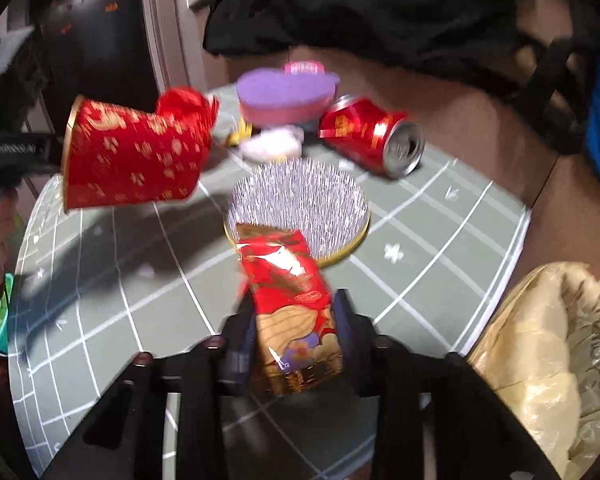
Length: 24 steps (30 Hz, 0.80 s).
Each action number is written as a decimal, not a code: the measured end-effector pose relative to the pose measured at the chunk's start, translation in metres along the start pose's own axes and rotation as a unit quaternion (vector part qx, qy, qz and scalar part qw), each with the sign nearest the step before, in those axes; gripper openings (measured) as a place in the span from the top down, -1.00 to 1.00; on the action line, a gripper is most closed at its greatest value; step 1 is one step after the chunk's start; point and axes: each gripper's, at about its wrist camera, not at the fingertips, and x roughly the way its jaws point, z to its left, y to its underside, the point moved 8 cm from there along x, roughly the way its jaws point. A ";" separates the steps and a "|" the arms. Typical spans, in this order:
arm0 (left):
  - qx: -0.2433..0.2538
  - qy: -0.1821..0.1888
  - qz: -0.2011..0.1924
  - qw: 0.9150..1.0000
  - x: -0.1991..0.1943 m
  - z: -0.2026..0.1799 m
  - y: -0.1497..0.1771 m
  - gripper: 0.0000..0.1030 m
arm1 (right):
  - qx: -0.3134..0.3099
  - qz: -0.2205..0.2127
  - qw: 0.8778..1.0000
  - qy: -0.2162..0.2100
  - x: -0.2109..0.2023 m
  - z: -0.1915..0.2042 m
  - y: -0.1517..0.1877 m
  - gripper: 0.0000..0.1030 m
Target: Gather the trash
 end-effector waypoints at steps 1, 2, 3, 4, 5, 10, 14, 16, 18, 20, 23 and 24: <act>0.001 -0.001 -0.006 1.000 -0.003 -0.001 -0.001 0.94 | -0.004 -0.011 1.000 0.007 -0.006 0.001 -0.004 0.50; 0.003 -0.002 -0.011 1.000 -0.005 -0.003 -0.002 0.94 | -0.004 -0.024 1.000 0.008 -0.013 0.001 -0.010 0.50; 0.005 -0.003 -0.017 1.000 -0.009 -0.004 -0.004 0.94 | 0.002 -0.037 0.999 0.005 -0.021 0.001 -0.015 0.51; 0.006 -0.005 -0.026 1.000 -0.013 -0.005 -0.006 0.94 | 0.008 -0.047 0.999 0.001 -0.027 0.001 -0.020 0.51; 0.008 -0.007 -0.035 0.999 -0.018 -0.007 -0.009 0.94 | 0.016 -0.056 0.998 -0.004 -0.033 0.000 -0.026 0.51; 0.033 -0.027 -0.101 0.994 -0.046 -0.032 -0.030 0.94 | 0.044 -0.114 0.992 0.001 -0.072 -0.009 -0.056 0.51; 0.063 -0.043 -0.169 0.983 -0.071 -0.067 -0.051 0.94 | 0.071 -0.166 0.983 0.020 -0.116 -0.030 -0.077 0.51; 0.083 -0.048 -0.197 0.976 -0.077 -0.090 -0.058 0.94 | 0.083 -0.189 0.978 0.041 -0.140 -0.045 -0.083 0.51; 0.097 -0.050 -0.213 0.971 -0.081 -0.108 -0.063 0.94 | 0.087 -0.202 0.974 0.061 -0.157 -0.059 -0.085 0.50; 0.106 -0.044 -0.220 0.969 -0.079 -0.127 -0.067 0.94 | 0.093 -0.208 0.970 0.083 -0.173 -0.074 -0.084 0.50; 0.118 -0.039 -0.227 0.966 -0.070 -0.154 -0.068 0.94 | 0.108 -0.215 0.965 0.103 -0.191 -0.096 -0.075 0.49; 0.122 -0.037 -0.227 0.966 -0.066 -0.162 -0.067 0.94 | 0.113 -0.213 0.964 0.108 -0.196 -0.104 -0.070 0.49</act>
